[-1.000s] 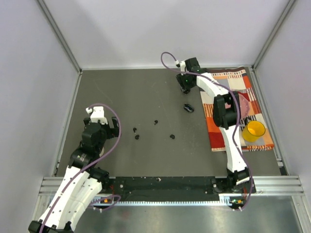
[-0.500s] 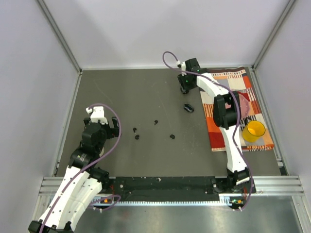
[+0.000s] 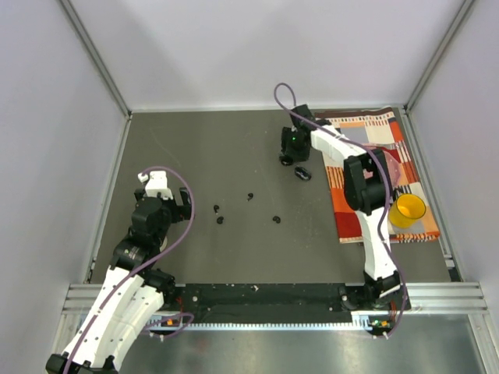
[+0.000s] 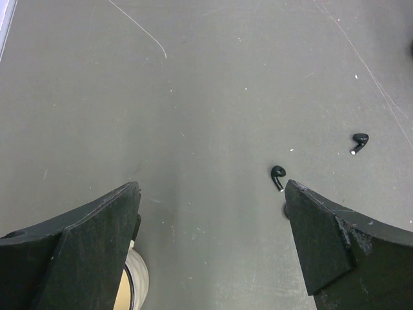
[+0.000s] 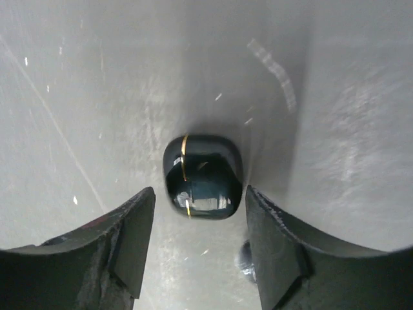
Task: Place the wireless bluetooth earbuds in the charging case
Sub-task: Pick up the charging case at the center of the board.
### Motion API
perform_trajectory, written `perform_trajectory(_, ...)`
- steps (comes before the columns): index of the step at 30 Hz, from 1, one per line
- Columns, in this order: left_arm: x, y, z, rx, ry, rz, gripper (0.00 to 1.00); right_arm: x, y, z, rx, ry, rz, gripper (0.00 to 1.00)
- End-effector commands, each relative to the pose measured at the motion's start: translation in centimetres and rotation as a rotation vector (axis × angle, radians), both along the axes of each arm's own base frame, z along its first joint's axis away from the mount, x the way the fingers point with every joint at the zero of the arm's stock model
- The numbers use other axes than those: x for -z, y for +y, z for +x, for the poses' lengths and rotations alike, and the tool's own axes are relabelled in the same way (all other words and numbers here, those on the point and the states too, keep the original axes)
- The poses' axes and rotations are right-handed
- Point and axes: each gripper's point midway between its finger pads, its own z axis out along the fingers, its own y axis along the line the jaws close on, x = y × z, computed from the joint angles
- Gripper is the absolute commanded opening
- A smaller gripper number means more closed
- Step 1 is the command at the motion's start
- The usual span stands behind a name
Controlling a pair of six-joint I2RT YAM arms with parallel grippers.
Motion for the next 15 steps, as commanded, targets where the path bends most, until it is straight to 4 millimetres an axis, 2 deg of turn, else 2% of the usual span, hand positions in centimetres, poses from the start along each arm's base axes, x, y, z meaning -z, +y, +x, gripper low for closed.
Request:
perform_trajectory(1,-0.8,0.1,0.5,-0.007,-0.044,-0.003,0.99,-0.2,4.0,-3.0,0.056,0.031,0.007,0.64)
perform_trajectory(2,-0.9,0.1,0.5,-0.008,-0.047,-0.003,0.99,-0.2,4.0,-3.0,0.066,0.016,-0.018,0.71)
perform_trajectory(5,-0.8,0.2,0.5,-0.014,-0.045,-0.001,0.99,-1.1,4.4,-2.8,0.067,-0.008,-0.012,0.77)
perform_trajectory(9,-0.8,0.3,0.5,-0.015,-0.045,0.0,0.99,-3.1,4.6,-2.1,0.03,-0.068,-0.009,0.77)
perform_trajectory(15,-0.8,0.4,0.5,-0.023,-0.047,0.001,0.99,-4.9,2.8,-0.5,0.016,-0.167,-0.12,0.77)
